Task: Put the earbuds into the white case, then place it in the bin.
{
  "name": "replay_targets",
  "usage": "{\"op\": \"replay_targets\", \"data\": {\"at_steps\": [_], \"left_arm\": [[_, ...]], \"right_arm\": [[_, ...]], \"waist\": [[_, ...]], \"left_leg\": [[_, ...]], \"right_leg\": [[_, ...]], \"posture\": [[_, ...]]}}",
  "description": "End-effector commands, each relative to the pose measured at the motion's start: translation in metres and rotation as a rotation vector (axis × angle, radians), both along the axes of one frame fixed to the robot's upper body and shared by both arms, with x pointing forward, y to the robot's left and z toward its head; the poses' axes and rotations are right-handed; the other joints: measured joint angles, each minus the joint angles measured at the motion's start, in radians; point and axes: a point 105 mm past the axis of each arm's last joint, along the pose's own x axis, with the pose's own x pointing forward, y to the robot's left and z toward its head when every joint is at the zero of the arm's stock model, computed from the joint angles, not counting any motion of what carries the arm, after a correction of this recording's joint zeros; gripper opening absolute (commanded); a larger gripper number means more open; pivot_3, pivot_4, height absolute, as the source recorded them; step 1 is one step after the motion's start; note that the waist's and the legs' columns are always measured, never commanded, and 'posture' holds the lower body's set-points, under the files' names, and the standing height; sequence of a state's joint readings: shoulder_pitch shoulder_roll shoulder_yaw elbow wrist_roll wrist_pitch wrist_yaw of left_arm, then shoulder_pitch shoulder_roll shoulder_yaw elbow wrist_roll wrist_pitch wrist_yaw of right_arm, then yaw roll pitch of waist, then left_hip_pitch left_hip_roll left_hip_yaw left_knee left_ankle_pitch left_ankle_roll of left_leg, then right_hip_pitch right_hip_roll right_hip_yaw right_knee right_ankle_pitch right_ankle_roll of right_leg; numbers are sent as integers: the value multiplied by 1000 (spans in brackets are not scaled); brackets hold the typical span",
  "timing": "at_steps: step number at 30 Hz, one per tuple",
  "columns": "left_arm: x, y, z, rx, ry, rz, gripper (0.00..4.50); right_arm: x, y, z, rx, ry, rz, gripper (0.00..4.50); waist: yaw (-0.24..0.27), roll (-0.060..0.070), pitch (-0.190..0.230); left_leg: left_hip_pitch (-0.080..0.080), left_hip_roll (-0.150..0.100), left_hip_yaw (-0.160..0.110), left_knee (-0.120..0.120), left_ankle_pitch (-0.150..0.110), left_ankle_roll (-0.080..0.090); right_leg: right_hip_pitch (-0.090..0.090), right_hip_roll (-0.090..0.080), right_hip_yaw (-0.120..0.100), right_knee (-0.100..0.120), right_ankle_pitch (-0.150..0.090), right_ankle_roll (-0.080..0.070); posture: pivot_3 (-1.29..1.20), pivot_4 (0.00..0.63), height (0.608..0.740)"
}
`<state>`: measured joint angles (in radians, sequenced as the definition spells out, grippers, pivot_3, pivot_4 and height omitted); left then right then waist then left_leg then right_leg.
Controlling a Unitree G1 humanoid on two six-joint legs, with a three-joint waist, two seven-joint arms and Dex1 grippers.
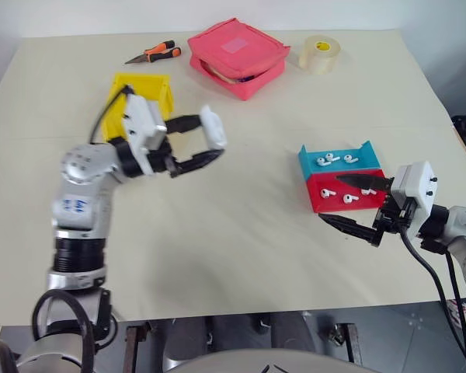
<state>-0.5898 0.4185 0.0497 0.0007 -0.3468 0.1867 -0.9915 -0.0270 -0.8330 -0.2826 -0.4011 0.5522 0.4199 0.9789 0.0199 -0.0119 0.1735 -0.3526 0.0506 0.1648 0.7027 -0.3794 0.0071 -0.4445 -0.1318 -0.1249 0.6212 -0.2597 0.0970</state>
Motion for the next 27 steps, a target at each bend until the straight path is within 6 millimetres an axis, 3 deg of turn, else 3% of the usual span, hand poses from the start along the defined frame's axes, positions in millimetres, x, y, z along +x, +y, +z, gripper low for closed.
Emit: {"op": "replay_targets", "data": {"at_steps": [1, 5, 8, 12, 18, 27], "left_arm": [[-1, -16, 7, -28, -84, -54, 2777], [-3, -43, -3, -48, -103, -141, 2777], [-10, -58, -3, -112, -99, -229, 2777], [-19, -65, -4, -120, -83, -331, 2777], [-1, -59, 2, -77, -87, -373, 2777], [-16, -92, 2, -91, -96, -516, 2777]], "right_arm": [[-2, 0, 11, -27, -56, -47, 4500], [3, -5, 1, -50, -2, -147, 4500], [4, -7, 5, -5, 4, -205, 4500], [-1, -8, 4, -25, 8, -198, 4500], [2, -13, 8, -40, -14, -199, 4500], [11, -23, 12, -77, -43, -230, 4500]], "waist": [[0, 0, 0], [3, 0, 0], [7, 0, 0], [4, 0, 0], [4, 0, 0], [5, 0, 0]], "left_leg": [[0, 0, 0, 0, 0, 0], [0, 0, -1, 0, 0, 1], [-1, -1, -2, 1, 0, 2], [-3, 0, -3, 3, -1, 3], [-3, 0, -4, 3, -1, 3], [-7, -1, -7, 4, -1, 5]], "right_leg": [[0, 0, 0, 0, 0, 0], [0, 0, 0, -1, 0, 0], [1, -1, -1, -2, 1, 2], [1, -1, -2, -3, 1, 2], [2, -1, -3, -3, 1, 2], [3, -1, -7, -10, 3, 5]], "posture": [[0, 150, 740], [0, 150, 740], [0, 150, 740], [0, 150, 740], [0, 150, 740], [0, 150, 740]]}}
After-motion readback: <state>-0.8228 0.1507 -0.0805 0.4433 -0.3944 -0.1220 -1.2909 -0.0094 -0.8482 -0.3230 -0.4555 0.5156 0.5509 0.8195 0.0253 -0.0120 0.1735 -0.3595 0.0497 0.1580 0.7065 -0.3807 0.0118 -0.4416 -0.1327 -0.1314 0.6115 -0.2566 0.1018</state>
